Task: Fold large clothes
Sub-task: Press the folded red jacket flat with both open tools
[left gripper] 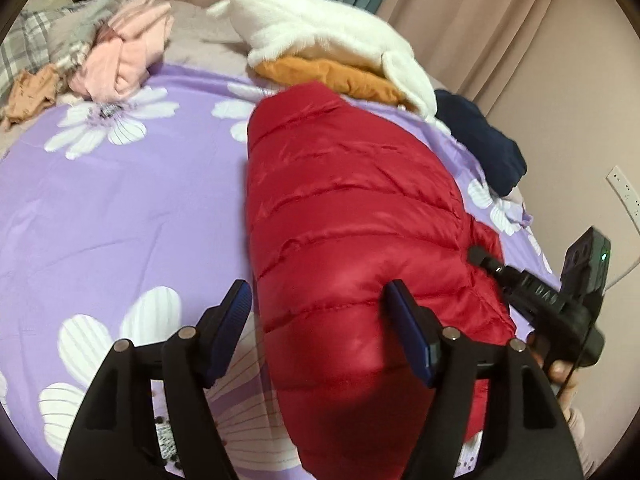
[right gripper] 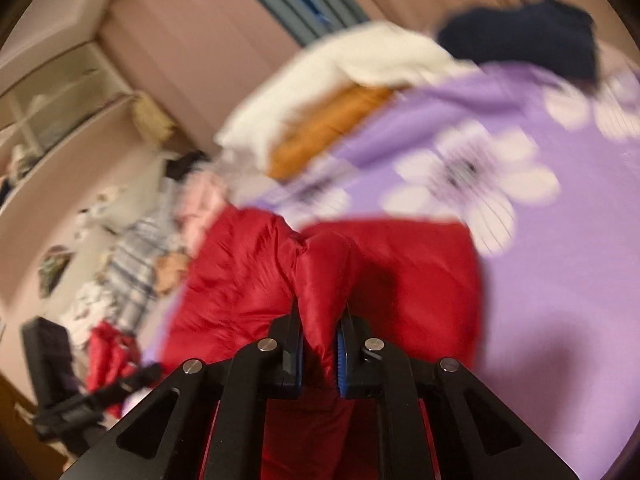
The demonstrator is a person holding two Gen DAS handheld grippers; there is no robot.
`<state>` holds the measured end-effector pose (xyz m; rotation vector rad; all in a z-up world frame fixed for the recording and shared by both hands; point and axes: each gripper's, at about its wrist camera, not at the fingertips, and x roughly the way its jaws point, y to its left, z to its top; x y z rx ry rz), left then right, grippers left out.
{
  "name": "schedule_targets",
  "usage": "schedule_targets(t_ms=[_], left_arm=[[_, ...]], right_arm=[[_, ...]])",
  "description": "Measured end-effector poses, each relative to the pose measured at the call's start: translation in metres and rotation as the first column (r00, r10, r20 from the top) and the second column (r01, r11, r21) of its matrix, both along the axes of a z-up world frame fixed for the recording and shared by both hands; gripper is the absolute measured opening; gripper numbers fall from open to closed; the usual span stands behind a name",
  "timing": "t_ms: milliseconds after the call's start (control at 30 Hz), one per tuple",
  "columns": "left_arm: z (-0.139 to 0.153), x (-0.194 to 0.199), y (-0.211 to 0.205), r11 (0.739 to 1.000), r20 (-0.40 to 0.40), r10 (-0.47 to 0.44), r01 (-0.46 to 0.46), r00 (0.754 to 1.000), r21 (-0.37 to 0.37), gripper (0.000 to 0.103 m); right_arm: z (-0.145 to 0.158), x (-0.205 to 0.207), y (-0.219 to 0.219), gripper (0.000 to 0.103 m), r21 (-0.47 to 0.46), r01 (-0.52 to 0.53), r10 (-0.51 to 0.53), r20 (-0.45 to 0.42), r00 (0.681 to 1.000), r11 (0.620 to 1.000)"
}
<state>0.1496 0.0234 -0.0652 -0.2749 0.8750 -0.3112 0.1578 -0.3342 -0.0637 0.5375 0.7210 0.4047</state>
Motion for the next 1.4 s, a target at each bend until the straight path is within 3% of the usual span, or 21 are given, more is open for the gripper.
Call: schedule_targets(t_ms=[167,367,467,567,633,733,967,1200,1400], left_arm=[[-0.006,0.015,-0.002,1.000,-0.041,0.010,-0.010,0.999,-0.014,0.072],[0.021,0.015,-0.008,0.999,0.059,0.005,-0.007,0.998,0.032,0.069],[0.004,0.026,-0.024,0.996,0.002,-0.056,0.056,0.998,0.073,0.059],[-0.009,0.033,-0.030,0.992,-0.025,-0.056,0.058,0.998,0.114,0.059],[-0.007,0.034,-0.025,0.994,-0.027,-0.053,0.055,0.998,0.091,0.059],[-0.008,0.033,-0.022,0.995,-0.032,-0.049,0.052,0.998,0.085,0.059],[-0.008,0.030,-0.027,0.994,-0.022,-0.045,0.046,0.999,0.095,0.060],[-0.012,0.029,-0.028,0.993,-0.018,-0.050,0.051,0.999,0.110,0.060],[-0.014,0.028,-0.023,0.994,-0.028,-0.036,0.039,0.999,0.106,0.062]], right_arm=[[-0.022,0.003,0.000,0.013,-0.026,0.031,-0.032,-0.028,0.999,0.999],[-0.023,0.005,0.000,0.013,-0.055,-0.002,0.000,-0.041,0.999,0.998],[-0.018,0.005,0.000,0.015,-0.069,-0.010,0.008,-0.036,0.999,0.998],[-0.013,0.007,0.000,0.021,-0.071,-0.012,0.009,-0.043,0.999,0.997],[-0.005,0.005,-0.004,0.034,-0.080,0.011,-0.014,-0.044,0.999,0.997],[0.017,-0.010,-0.008,0.035,-0.120,0.054,-0.050,0.035,0.998,0.991],[0.041,-0.041,0.019,0.035,-0.207,-0.099,0.129,0.135,0.982,0.973],[0.007,-0.045,0.047,0.035,-0.332,-0.190,0.217,0.048,0.975,0.924],[-0.008,-0.038,0.050,0.035,-0.320,-0.206,0.221,0.011,0.975,0.925]])
